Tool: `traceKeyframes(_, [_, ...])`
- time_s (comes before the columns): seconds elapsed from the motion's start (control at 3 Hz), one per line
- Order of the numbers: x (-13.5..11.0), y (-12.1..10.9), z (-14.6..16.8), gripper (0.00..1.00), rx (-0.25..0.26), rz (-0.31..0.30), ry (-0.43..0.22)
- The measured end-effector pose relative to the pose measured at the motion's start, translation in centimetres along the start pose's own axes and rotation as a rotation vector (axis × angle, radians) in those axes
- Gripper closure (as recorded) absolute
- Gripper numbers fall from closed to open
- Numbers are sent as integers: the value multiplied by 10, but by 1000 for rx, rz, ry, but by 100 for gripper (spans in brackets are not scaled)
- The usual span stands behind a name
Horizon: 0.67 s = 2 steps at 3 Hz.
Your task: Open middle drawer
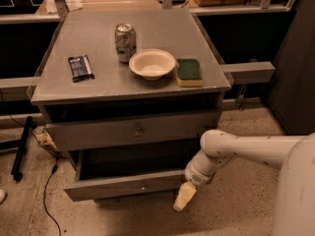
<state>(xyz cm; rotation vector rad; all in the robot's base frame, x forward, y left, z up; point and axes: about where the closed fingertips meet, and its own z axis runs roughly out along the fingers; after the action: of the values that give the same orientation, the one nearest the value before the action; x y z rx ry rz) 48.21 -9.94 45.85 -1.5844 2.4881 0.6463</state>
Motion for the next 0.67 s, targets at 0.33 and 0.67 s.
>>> traceKeyframes(0.33, [-19, -8, -16, 0, 39, -30, -29])
traceKeyframes(0.67, [-19, -8, -16, 0, 39, -30, -29])
